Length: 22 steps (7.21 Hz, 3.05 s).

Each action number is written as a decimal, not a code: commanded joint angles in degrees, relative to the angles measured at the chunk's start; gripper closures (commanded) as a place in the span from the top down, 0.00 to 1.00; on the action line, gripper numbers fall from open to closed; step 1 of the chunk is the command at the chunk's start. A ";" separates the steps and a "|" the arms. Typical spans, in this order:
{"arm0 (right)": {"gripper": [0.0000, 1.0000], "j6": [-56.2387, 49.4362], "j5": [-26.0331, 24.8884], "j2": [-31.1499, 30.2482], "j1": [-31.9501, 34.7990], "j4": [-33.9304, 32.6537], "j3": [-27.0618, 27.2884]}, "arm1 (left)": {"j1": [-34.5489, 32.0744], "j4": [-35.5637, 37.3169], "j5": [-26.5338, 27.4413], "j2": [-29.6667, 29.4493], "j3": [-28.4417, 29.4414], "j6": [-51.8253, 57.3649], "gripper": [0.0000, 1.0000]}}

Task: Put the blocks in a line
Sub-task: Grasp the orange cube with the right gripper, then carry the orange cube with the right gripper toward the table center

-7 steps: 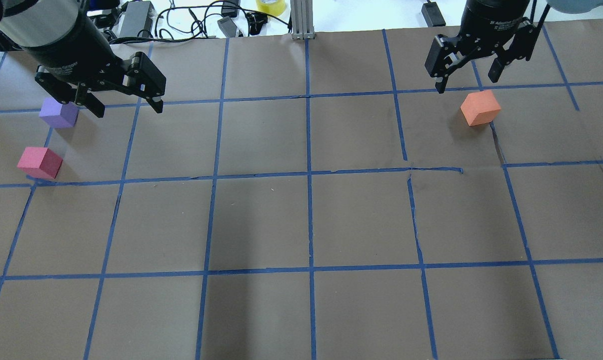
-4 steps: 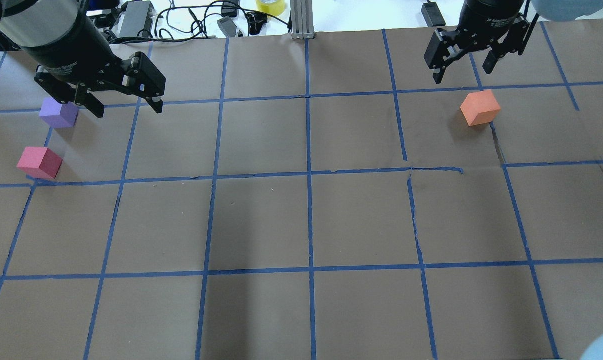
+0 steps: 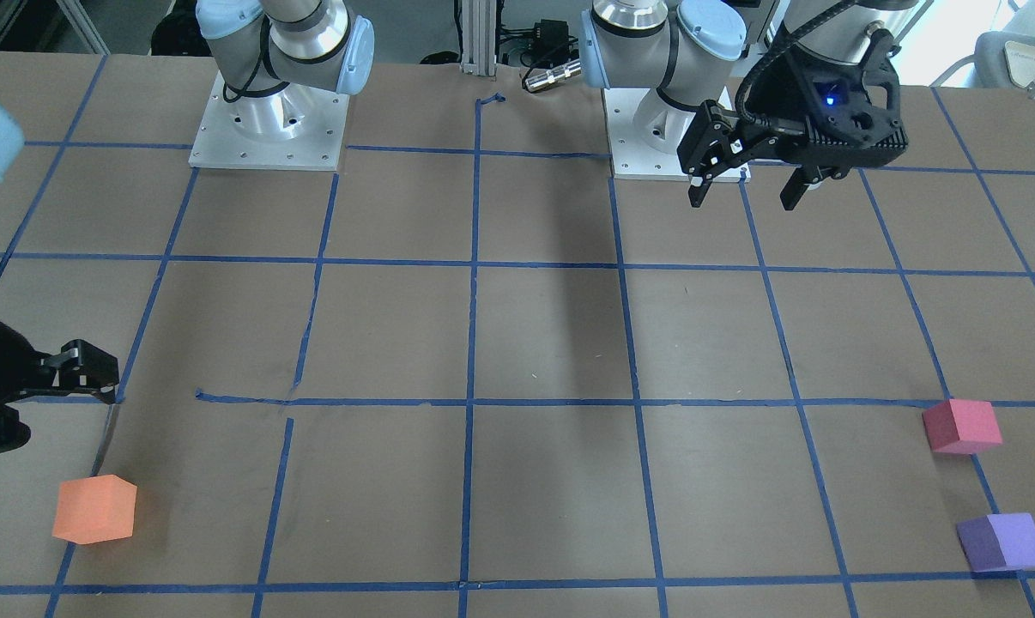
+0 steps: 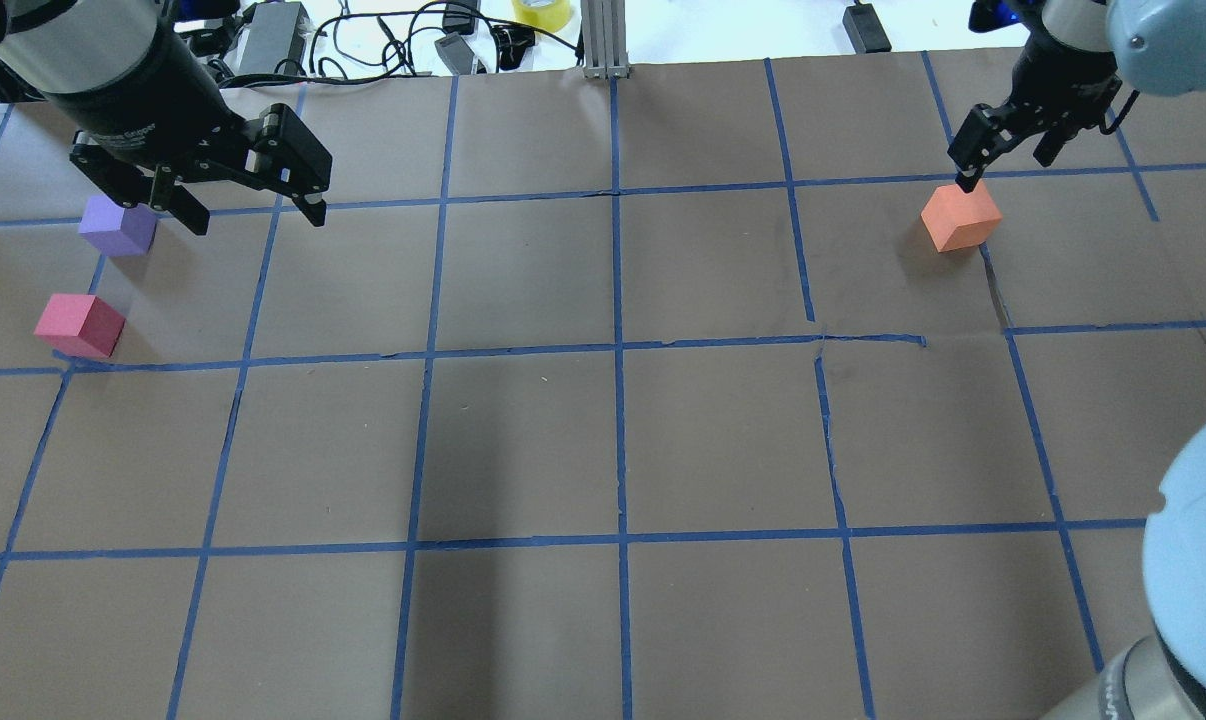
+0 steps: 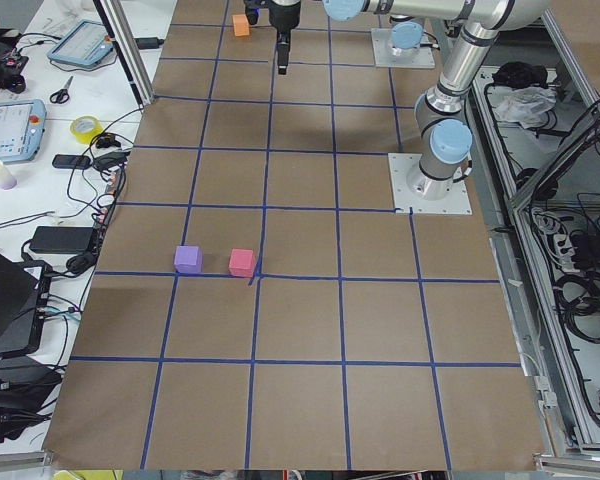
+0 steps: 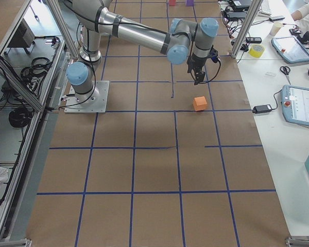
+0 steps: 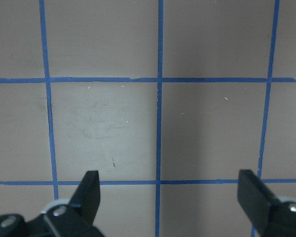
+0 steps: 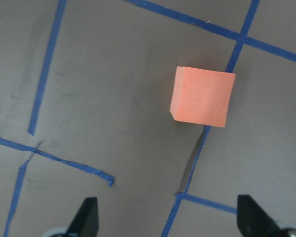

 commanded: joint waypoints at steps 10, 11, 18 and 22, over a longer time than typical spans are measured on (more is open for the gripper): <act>1.00 -0.60 4.44 12.21 -0.43 -14.73 -0.08 | 0.00 0.00 0.01 0.00 0.00 -0.02 1.00; 1.00 -1.11 4.26 12.74 -0.50 -14.73 0.09 | 0.00 0.00 0.01 0.00 0.00 0.07 1.00; 0.29 -0.43 -0.14 13.89 -0.33 -16.31 0.09 | -0.09 -0.09 0.01 0.00 -0.08 -0.02 1.00; 0.22 27.10 1.18 8.27 10.79 -12.62 -0.70 | -0.09 -0.17 0.01 0.00 -0.08 -0.02 1.00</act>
